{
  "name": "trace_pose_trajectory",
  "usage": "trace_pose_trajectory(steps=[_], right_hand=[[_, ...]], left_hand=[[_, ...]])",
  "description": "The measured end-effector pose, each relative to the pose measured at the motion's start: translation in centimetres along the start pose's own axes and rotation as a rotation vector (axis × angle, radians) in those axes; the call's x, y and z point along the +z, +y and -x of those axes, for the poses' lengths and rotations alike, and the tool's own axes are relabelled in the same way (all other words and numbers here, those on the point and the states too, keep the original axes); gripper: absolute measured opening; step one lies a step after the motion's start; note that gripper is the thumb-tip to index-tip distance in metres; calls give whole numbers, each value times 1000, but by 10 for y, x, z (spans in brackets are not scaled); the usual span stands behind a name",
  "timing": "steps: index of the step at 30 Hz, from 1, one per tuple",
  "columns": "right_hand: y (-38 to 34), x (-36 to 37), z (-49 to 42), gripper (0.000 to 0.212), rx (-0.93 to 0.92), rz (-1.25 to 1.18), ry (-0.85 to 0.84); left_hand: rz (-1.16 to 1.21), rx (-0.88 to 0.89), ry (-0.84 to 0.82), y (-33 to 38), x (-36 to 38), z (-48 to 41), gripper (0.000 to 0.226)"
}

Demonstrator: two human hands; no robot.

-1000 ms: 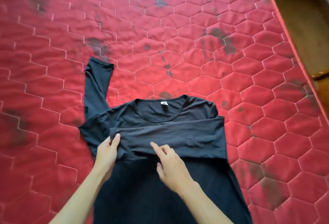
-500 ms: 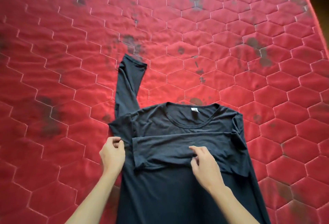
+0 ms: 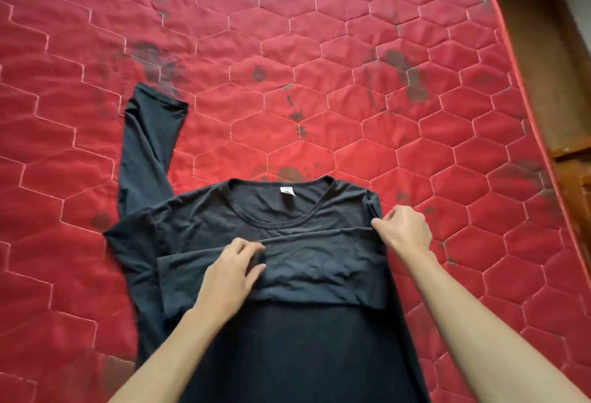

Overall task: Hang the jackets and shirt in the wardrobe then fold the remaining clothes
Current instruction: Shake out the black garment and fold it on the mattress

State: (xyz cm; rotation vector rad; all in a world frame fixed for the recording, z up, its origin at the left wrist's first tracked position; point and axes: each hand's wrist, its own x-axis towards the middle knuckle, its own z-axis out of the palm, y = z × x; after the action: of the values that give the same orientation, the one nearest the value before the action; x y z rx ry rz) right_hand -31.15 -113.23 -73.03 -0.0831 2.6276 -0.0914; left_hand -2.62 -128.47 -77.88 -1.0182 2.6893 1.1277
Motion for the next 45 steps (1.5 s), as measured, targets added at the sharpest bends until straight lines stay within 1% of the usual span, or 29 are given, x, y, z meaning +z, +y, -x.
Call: trace_pose_trajectory(steps=[2, 4, 5, 6, 8, 9, 11, 14, 16, 18, 20, 21, 23, 24, 25, 27, 29, 30, 32, 35, 37, 38, 40, 42, 43, 45], right_hand=[[11, -14, -11, 18, 57, -66, 37], [28, -30, -24, 9, 120, -185, 86], [36, -34, -30, 9, 133, -253, 103], [46, -36, -36, 10, 133, -311, 107], [63, -34, -41, 11, 92, -348, 79], [69, -28, -39, 16, 58, -344, 54], [79, -13, -28, 23, -6, -382, 41], [91, 9, -3, 32, 6, -504, 111], [99, 23, 14, 40, 31, -571, 75], [109, 36, 38, 56, -6, -580, 12], [125, 49, 62, 82, -95, -532, -58], [133, 56, 71, 93, -141, -465, -89], [144, 69, 80, 102, -209, -285, -94], [146, 71, 81, 100, -222, -232, -72], [147, 72, 80, 95, -228, -211, -39], [145, 71, 74, 71, -231, -192, 70], [146, 65, 67, 49, -176, -187, 186], [149, 62, 62, 41, -137, -180, 215], [156, 55, 55, 29, -68, -167, 220], [167, 49, 48, 16, 35, -259, 161], [170, 49, 49, 17, 55, -338, 99], [168, 48, 53, 23, 46, -370, 77], [153, 45, 65, 37, -1, -401, 103], [121, 42, 77, 43, -97, -391, 207], [100, 42, 83, 44, -152, -388, 234], [51, 47, 94, 46, -283, -389, 212]], left_hand=[[-6, -51, -20, -3, 8, -1, 31], [-4, -94, -6, -8, 8, -4, 33], [-6, -107, 3, -11, 5, -4, 35], [-10, -112, 15, -14, 3, -4, 39], [-24, -141, 31, -15, 0, -5, 49], [-35, -166, 38, -16, -2, -4, 52], [-63, -201, 52, -16, -4, -3, 49], [-97, -214, 76, -19, -8, -3, 39], [-105, -227, 79, -23, -11, -2, 34], [-93, -236, 72, -27, -14, 1, 33], [-82, -218, 49, -31, -16, 7, 36], [-81, -207, 34, -34, -15, 9, 38], [-72, -191, 13, -38, -16, 11, 42], [-68, -190, 6, -39, -16, 11, 42], [-69, -193, 3, -39, -16, 10, 43], [-74, -203, 7, -38, -15, 9, 42], [-79, -203, 22, -37, -14, 10, 42], [-81, -201, 29, -36, -14, 10, 42], [-78, -199, 39, -37, -14, 11, 42], [-72, -205, 37, -39, -15, 11, 41], [-36, -230, 53, -38, -15, 10, 41], [4, -261, 92, -38, -18, 9, 39], [96, -365, 254, -43, -29, 8, 29], [98, -491, 462, -57, -48, 8, 19], [80, -548, 554, -66, -60, 7, 18], [127, -699, 678, -86, -84, 6, 25]])
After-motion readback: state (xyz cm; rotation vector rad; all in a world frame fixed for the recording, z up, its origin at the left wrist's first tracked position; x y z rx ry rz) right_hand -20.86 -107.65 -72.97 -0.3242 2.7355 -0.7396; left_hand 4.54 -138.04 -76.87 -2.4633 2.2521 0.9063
